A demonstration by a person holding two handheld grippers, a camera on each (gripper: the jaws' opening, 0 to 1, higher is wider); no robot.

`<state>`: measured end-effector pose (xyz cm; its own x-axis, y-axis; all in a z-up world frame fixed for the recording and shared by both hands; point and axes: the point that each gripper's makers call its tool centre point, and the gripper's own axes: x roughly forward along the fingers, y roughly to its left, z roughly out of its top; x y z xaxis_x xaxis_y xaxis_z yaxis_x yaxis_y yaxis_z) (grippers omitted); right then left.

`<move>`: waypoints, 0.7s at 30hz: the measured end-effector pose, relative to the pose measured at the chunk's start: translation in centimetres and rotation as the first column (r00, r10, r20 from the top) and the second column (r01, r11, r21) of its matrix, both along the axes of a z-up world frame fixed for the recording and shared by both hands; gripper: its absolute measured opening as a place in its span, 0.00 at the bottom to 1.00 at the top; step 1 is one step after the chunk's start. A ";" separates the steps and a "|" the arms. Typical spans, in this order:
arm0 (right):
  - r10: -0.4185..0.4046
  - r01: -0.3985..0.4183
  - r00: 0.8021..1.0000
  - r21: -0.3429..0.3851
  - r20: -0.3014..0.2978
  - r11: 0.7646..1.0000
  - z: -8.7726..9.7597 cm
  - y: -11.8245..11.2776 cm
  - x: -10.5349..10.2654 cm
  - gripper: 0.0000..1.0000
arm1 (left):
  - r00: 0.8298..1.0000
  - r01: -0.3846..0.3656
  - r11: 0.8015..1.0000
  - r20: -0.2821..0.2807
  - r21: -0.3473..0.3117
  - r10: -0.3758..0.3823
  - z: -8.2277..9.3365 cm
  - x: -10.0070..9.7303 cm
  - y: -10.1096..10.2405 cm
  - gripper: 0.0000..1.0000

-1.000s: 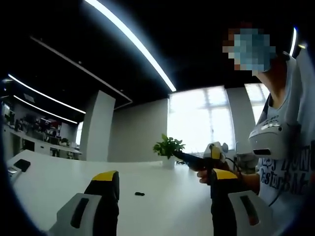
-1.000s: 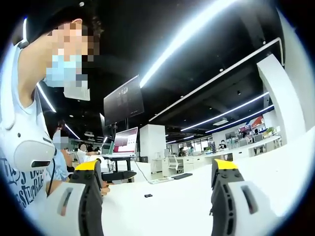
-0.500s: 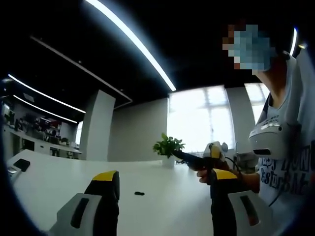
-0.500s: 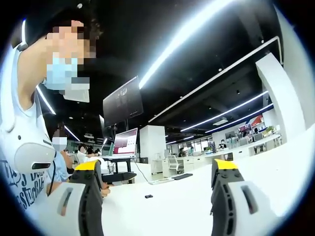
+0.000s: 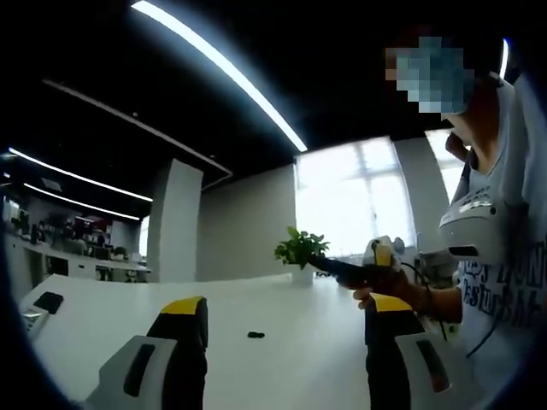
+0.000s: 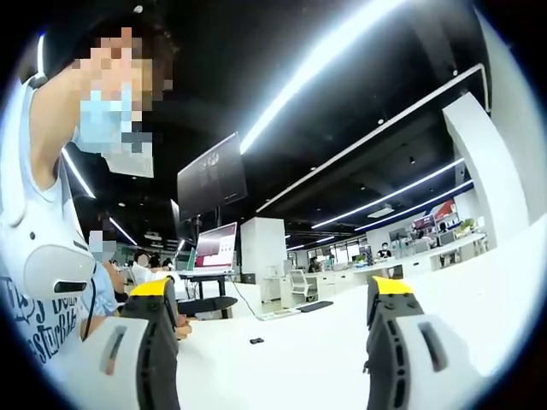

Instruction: Snap the two parts of the plastic buckle together until the buckle closes and remains connected.

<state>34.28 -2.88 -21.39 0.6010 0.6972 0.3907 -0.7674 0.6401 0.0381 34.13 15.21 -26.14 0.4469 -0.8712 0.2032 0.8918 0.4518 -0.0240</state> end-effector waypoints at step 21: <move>0.002 -0.002 1.000 -0.006 -0.004 1.000 -0.1 0.2 0.0 0.94 | 0.998 -0.045 0.992 0.042 0.115 0.040 1.8 3.1 0.5 0.73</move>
